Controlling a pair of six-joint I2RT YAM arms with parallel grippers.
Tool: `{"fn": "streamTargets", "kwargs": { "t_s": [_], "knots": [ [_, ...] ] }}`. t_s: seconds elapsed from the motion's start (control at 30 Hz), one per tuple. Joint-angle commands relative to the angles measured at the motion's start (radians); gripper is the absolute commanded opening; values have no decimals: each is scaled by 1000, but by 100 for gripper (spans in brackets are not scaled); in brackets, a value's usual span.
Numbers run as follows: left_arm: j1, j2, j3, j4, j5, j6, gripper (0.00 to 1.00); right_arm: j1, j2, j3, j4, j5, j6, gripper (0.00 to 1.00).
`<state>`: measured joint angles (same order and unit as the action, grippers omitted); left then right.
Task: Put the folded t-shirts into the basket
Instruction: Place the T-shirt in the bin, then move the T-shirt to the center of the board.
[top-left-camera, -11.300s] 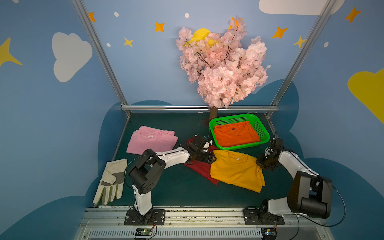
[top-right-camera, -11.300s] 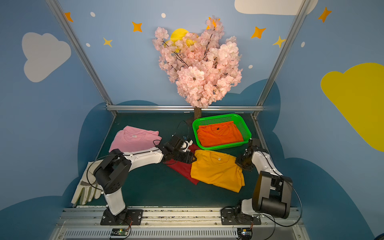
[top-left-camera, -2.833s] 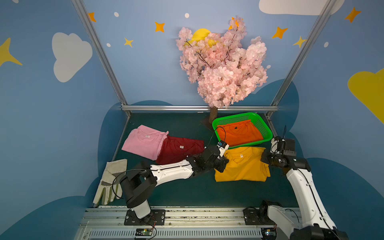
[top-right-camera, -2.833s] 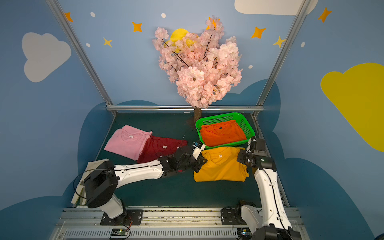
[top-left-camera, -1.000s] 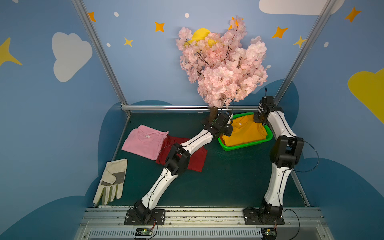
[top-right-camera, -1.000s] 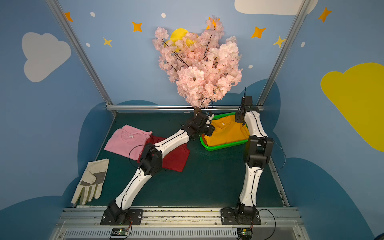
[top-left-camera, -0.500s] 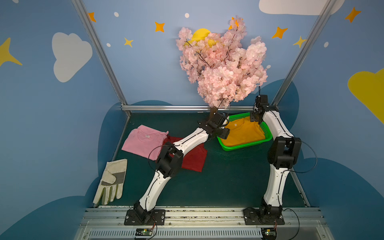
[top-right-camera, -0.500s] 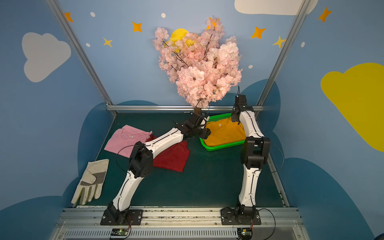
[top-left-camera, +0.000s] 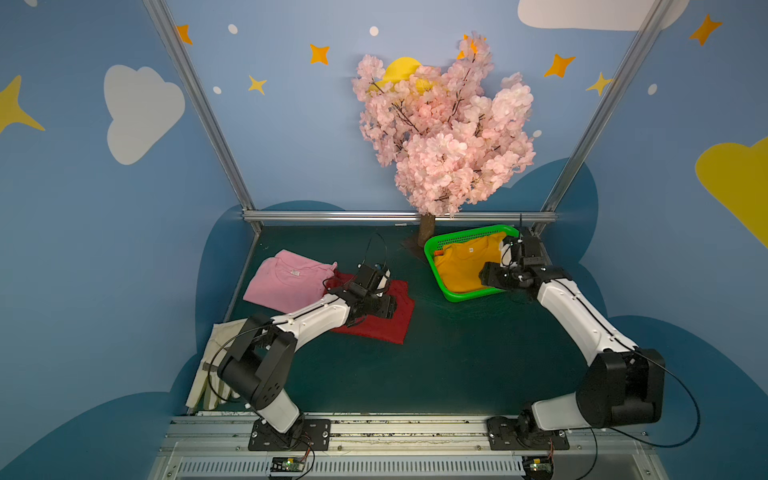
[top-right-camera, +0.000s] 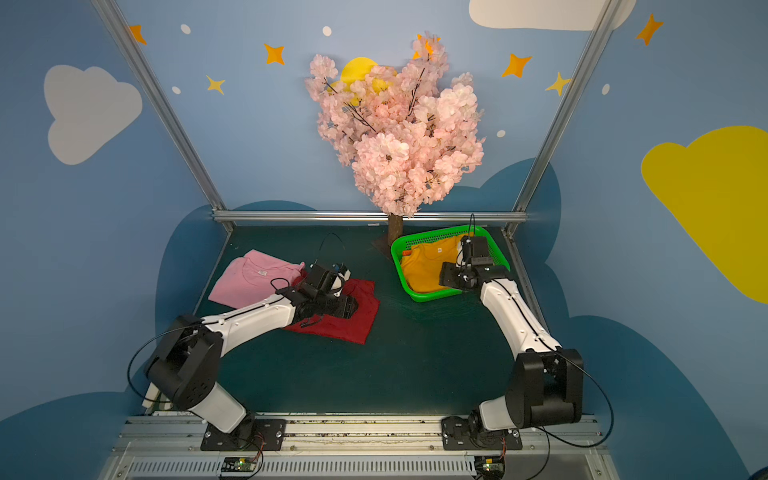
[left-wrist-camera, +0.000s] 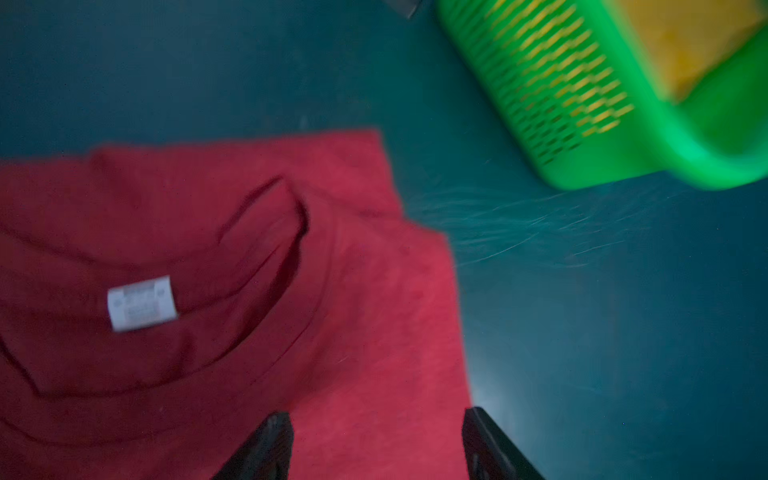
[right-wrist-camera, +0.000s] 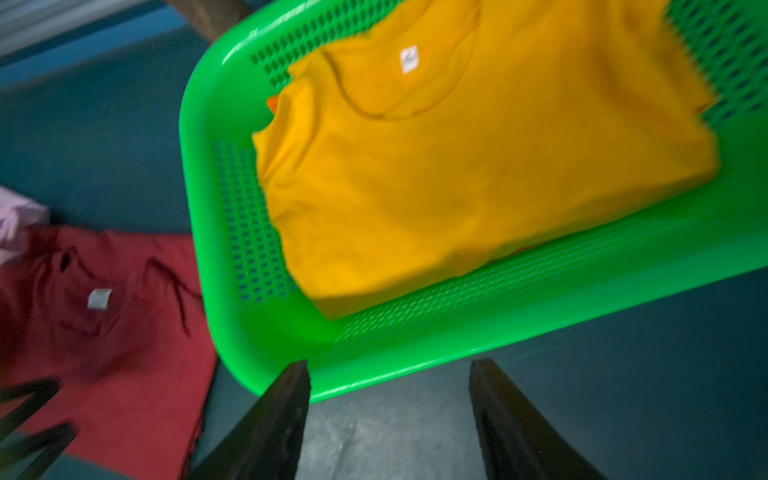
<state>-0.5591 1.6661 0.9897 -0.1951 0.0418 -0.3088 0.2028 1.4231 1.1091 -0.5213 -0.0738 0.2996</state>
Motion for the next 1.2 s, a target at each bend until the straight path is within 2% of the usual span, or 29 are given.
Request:
{"fn": "streamTargets", "kwargs": {
  "t_s": [0.0, 0.17, 0.23, 0.43, 0.57, 0.7, 0.83, 1.0, 1.17],
  "knots": [
    [-11, 67, -1, 36, 26, -21, 69, 74, -66, -70, 87, -79, 75, 66],
    [-77, 94, -75, 103, 57, -84, 68, 147, -95, -183, 75, -121, 119, 66],
    [-137, 86, -122, 134, 60, -144, 68, 155, -106, -224, 66, -133, 129, 66],
    [-410, 45, -204, 252, 25, -391, 68, 170, -150, -327, 38, -137, 139, 67],
    [-477, -6, -165, 255, -31, -447, 71, 209, -148, -384, 53, -108, 172, 68],
    [-465, -54, -91, 138, -92, -378, 72, 232, -173, -432, 30, -64, 211, 70],
    [-397, -109, -66, 49, -130, -291, 75, 256, -230, -499, 12, -44, 248, 72],
    [-203, -139, -73, 1, -86, -164, 84, 310, -177, -517, 80, -47, 271, 73],
    [-12, -83, -36, -13, -20, -44, 88, 349, -89, -490, 139, -26, 268, 71]
  ]
}}
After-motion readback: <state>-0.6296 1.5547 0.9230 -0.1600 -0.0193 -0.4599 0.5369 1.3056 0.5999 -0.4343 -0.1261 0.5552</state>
